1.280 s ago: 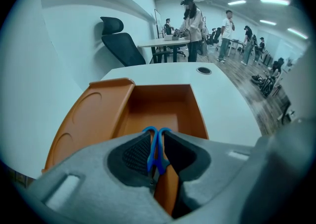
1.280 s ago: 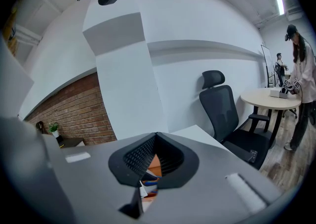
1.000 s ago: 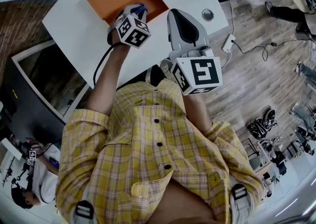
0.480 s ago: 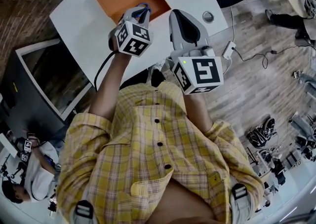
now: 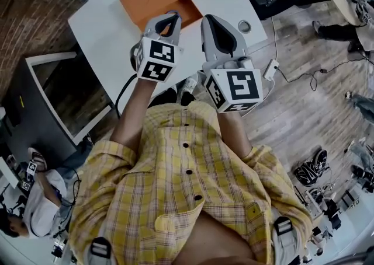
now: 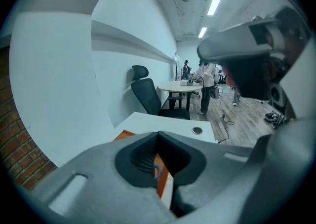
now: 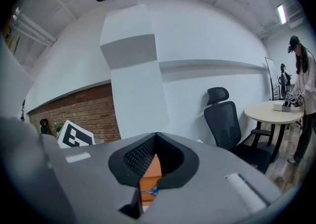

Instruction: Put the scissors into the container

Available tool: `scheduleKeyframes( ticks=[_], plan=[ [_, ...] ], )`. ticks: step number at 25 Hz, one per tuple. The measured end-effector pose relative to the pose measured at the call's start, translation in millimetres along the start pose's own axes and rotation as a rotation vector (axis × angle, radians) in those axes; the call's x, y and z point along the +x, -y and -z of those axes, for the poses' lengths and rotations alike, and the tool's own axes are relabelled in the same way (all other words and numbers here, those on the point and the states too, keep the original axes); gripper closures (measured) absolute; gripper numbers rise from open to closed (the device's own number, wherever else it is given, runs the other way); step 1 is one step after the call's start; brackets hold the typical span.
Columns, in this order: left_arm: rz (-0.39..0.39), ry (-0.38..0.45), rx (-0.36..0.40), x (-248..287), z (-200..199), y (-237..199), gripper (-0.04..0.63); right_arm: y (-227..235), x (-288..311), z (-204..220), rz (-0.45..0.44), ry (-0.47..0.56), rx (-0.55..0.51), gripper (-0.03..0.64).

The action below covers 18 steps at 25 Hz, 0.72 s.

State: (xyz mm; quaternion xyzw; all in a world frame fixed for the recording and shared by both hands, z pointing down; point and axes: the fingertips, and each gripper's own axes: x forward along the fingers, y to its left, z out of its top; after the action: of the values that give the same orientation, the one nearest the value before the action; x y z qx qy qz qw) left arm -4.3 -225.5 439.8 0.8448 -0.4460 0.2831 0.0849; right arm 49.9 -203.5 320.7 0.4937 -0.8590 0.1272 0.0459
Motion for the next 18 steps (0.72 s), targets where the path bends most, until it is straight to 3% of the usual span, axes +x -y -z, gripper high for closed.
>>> scheduleKeyframes(
  ticks=[7, 18],
  plan=[
    [-0.021, 0.092, -0.046, -34, -34, 6, 0.591, -3, -9, -12, -0.002, 0.032, -0.016, 0.611],
    [-0.066, 0.318, -0.128, -95, -89, -3, 0.591, -14, -13, -32, 0.005, 0.077, -0.041, 0.611]
  ],
)
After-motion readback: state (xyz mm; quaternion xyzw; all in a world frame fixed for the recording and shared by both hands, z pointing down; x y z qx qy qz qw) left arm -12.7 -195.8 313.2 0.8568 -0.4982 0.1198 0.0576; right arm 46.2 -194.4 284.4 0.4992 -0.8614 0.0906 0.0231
